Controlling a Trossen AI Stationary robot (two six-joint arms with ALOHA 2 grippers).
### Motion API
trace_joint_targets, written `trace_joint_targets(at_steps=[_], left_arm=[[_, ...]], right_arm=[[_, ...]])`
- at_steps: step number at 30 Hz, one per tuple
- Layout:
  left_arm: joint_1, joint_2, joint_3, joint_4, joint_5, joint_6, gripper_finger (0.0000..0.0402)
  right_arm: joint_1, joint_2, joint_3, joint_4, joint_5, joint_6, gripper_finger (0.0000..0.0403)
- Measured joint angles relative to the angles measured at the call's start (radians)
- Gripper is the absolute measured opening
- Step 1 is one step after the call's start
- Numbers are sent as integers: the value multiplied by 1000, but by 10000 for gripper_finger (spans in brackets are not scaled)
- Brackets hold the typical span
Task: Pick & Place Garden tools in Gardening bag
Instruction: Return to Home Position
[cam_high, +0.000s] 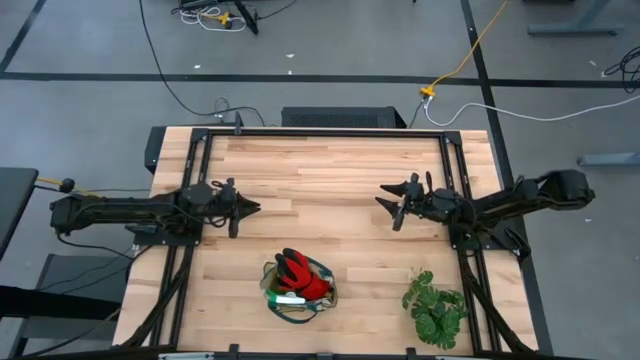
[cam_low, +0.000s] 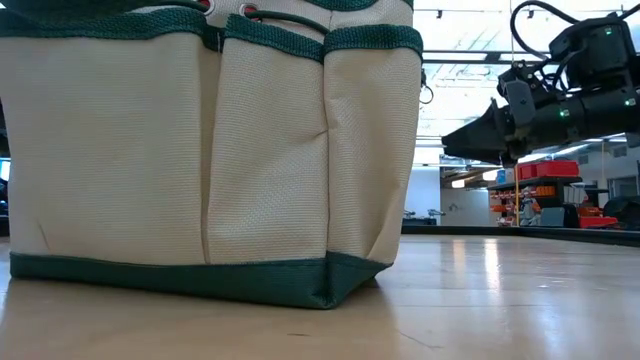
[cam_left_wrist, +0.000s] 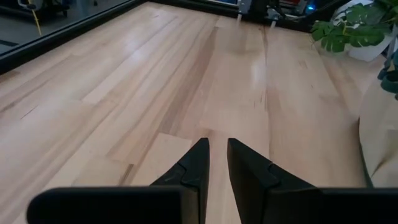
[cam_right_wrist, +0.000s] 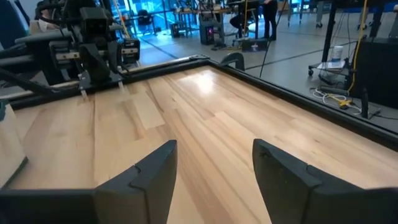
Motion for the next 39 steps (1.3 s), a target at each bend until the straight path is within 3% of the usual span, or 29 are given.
trace_joint_targets(at_steps=[8, 20, 24, 33, 39], left_arm=[[-25, -68, 0, -6, -3, 0, 62], [-123, -436, -1, -5, -3, 0, 62], [-141, -433, -1, 83, -5, 0, 62], [-177, -436, -1, 59, -11, 0, 62], [-179, -435, -1, 57, -11, 0, 62]], right_arm=[[-2, -226, -1, -109, 2, -1, 208], [-2, -680, -10, -154, 2, -1, 208], [-2, -816, -10, -154, 11, -1, 208], [-2, -1125, -10, -162, 11, -1, 208], [-2, -1134, -9, -47, 11, 4, 208]])
